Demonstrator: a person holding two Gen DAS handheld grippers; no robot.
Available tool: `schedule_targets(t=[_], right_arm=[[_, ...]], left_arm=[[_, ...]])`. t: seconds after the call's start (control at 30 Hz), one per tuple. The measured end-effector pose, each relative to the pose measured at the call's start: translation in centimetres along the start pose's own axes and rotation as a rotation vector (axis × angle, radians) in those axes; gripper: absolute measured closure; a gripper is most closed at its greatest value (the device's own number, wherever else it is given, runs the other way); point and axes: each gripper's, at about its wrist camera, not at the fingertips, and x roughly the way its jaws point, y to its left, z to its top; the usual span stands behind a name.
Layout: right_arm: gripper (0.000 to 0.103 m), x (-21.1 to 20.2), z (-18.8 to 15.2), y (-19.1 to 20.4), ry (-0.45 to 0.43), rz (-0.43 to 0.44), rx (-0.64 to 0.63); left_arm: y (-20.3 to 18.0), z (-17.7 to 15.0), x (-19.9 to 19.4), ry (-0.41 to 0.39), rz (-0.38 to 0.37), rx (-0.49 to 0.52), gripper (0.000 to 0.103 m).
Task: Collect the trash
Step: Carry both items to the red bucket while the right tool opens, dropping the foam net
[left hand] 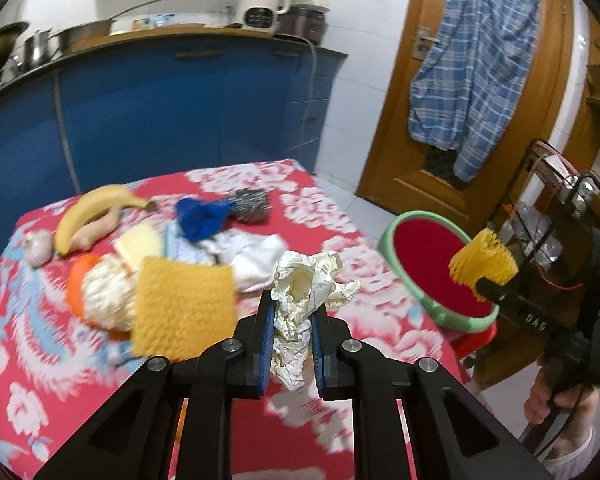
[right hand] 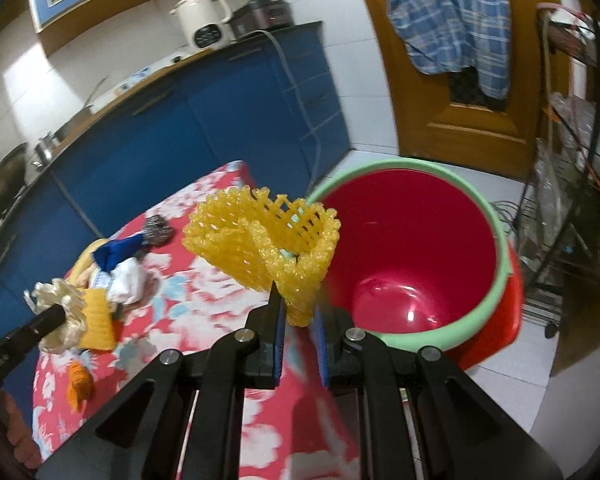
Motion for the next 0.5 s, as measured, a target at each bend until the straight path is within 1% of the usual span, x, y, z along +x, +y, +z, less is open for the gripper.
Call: schedule_targets(t=[0.23, 0.37, 0.5], right_arm=[[0.086, 1.1, 0.4, -3.5, 0.022, -0.047, 0.058], [0.083, 1.6, 0.5, -4.8, 0.028, -0.062, 0.082], [0.083, 2.1, 0.5, -6.1, 0.032, -0.076, 0.104]], left_arm=[[-3.2, 1.5, 2.0, 0.009, -0.048, 0.035, 0.087], [-5.0, 2.2, 3.0, 0.011, -0.066, 0.057, 0.087], [-6.5, 2.6, 4.0, 0.021, -0.083, 0.079, 0.087]])
